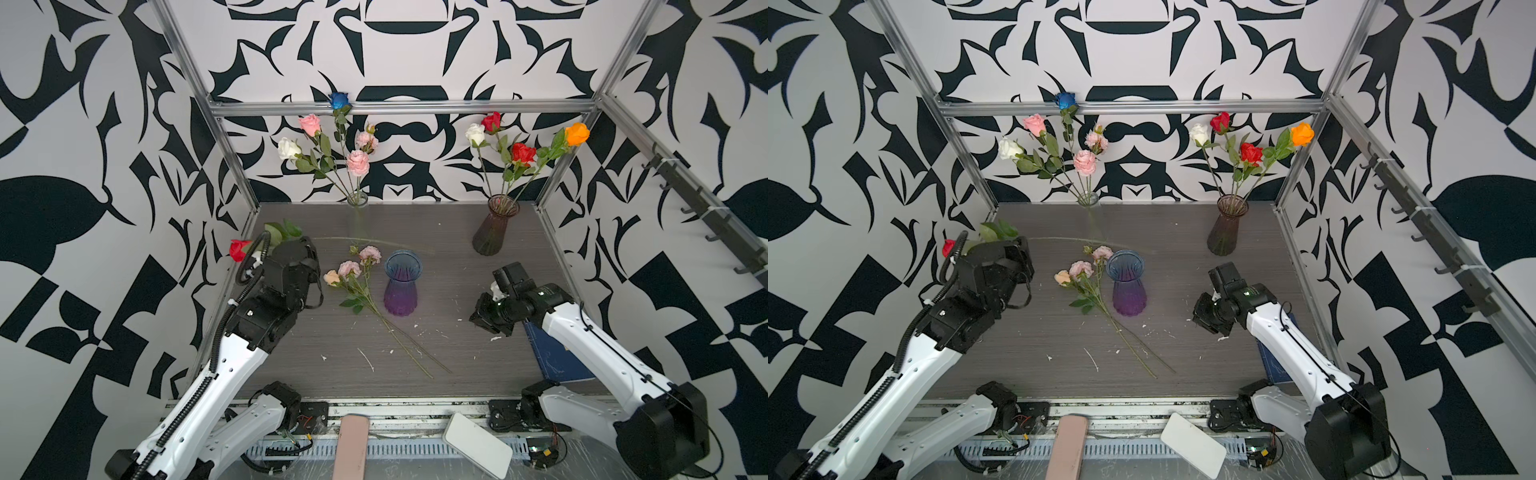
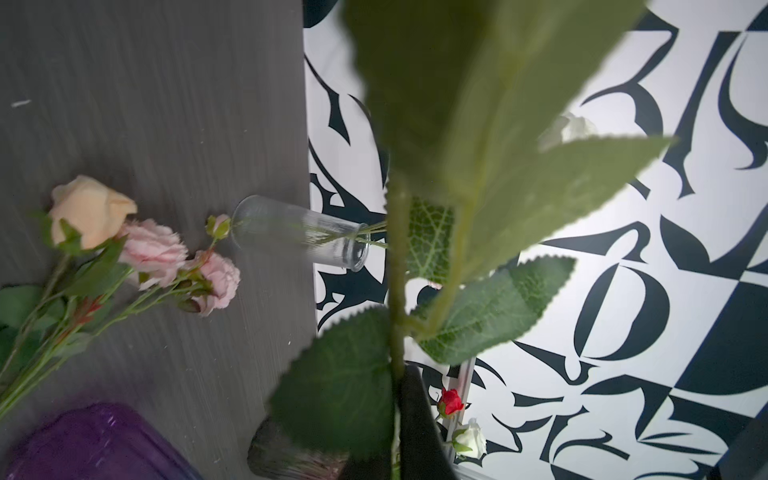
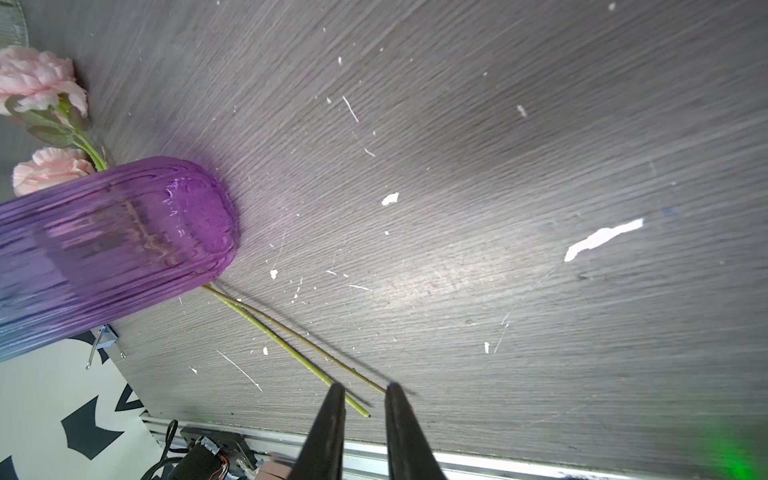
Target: Arrange the flowers into the vase
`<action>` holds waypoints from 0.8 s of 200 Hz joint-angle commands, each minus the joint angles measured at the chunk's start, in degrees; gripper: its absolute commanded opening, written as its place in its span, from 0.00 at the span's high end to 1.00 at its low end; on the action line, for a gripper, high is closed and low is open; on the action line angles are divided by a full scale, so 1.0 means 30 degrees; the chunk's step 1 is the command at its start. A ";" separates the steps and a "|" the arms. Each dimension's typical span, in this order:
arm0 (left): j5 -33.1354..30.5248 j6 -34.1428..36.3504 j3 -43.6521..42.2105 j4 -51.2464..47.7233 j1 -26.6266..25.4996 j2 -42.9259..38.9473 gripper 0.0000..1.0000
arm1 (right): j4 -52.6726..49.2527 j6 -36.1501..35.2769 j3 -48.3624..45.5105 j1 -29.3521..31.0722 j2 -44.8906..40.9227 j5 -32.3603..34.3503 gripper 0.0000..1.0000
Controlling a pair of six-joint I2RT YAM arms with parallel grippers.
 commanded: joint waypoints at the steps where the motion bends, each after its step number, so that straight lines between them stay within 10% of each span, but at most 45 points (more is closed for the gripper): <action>1: 0.1257 0.3779 0.1408 0.1130 0.0564 0.0430 1.00 | 0.0091 0.0182 -0.0031 0.0055 -0.0505 -0.0011 0.78; 71: 0.4307 1.5983 1.0651 -0.2699 0.1259 0.4206 1.00 | 0.0445 0.0152 -0.0090 0.0045 -0.0280 -0.0154 0.78; 160: 0.7047 1.7203 1.1247 -0.1498 0.1251 0.5523 1.00 | 0.0795 0.0314 -0.0408 0.0060 -0.0216 -0.0402 0.78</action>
